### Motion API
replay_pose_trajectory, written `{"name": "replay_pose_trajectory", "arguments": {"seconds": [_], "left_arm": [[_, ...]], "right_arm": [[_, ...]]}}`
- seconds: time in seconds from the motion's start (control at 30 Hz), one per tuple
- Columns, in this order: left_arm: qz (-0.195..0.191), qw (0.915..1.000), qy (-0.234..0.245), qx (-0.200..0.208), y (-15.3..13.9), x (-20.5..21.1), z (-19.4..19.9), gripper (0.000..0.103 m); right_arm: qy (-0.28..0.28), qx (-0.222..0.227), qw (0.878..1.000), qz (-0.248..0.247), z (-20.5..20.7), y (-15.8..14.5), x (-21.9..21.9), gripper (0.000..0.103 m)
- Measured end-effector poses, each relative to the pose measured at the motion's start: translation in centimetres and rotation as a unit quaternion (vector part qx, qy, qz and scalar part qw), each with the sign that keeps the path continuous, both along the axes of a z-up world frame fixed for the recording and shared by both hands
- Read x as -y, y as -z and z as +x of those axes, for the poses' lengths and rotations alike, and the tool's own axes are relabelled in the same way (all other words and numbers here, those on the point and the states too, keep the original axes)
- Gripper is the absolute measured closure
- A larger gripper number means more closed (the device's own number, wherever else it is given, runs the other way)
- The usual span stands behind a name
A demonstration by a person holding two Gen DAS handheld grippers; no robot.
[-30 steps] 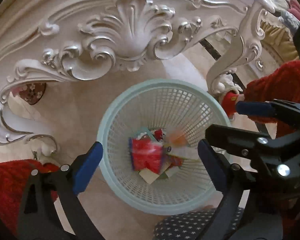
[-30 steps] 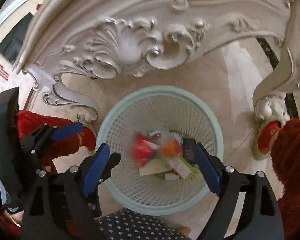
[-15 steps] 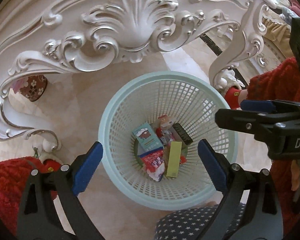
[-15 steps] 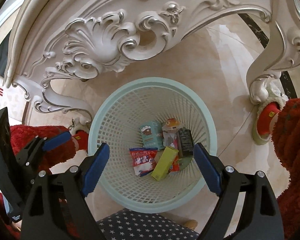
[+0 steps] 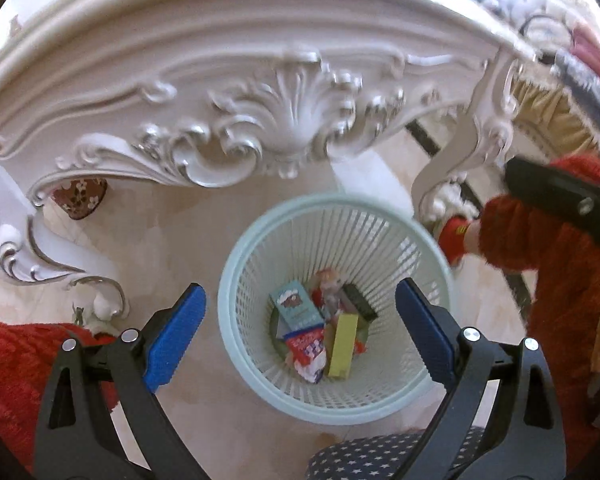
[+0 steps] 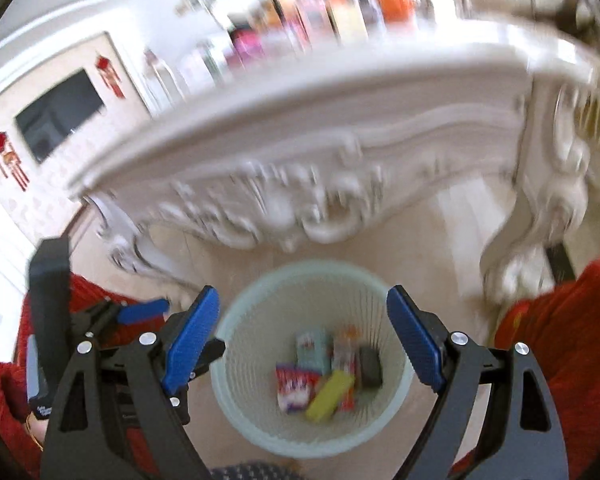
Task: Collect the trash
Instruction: 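Move both open tools back toward the items on the table, then grasp the light blue box with the left tool while the right grasps the wrapped bread stick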
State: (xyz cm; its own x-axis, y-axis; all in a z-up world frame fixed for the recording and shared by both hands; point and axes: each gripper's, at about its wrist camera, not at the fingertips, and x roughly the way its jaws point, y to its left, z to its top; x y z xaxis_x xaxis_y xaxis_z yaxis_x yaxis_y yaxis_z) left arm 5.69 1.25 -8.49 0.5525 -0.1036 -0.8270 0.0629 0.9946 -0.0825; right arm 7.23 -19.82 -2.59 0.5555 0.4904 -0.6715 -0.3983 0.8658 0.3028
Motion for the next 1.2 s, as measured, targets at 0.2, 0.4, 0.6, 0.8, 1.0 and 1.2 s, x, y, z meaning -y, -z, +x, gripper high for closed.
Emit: {"name": "replay_pose_trajectory", "arguments": {"seconds": [0.2, 0.4, 0.6, 0.8, 1.0, 1.2], "left_arm": [[-0.049, 0.9985, -0.024, 0.01, -4.7, -1.8, -0.6, 0.01], [-0.025, 0.994, -0.067, 0.083, -16.4, -4.9, 3.3, 0.01], [0.002, 0.9796, -0.163, 0.118, -22.7, -9.8, 15.5, 0.01], [-0.024, 0.9671, -0.242, 0.076, -21.6, -14.7, 27.8, 0.01], [-0.049, 0.9587, -0.278, 0.036, -19.4, -17.8, 34.7, 0.01], [-0.051, 0.9501, -0.308, 0.003, -17.3, -19.1, 38.6, 0.01]], "right_arm": [[-0.006, 0.071, 0.997, 0.008, 0.0, -5.2, 0.3, 0.021], [-0.029, 0.15, 0.988, -0.014, 5.3, -12.1, -1.6, 0.021], [-0.077, 0.13, 0.987, -0.056, 14.6, -13.8, -6.8, 0.021], [-0.083, 0.096, 0.989, -0.078, 21.0, -12.1, -10.4, 0.021], [-0.091, 0.083, 0.988, -0.091, 23.8, -11.2, -11.9, 0.021], [-0.099, 0.069, 0.984, -0.133, 26.1, -10.0, -13.8, 0.021]]}}
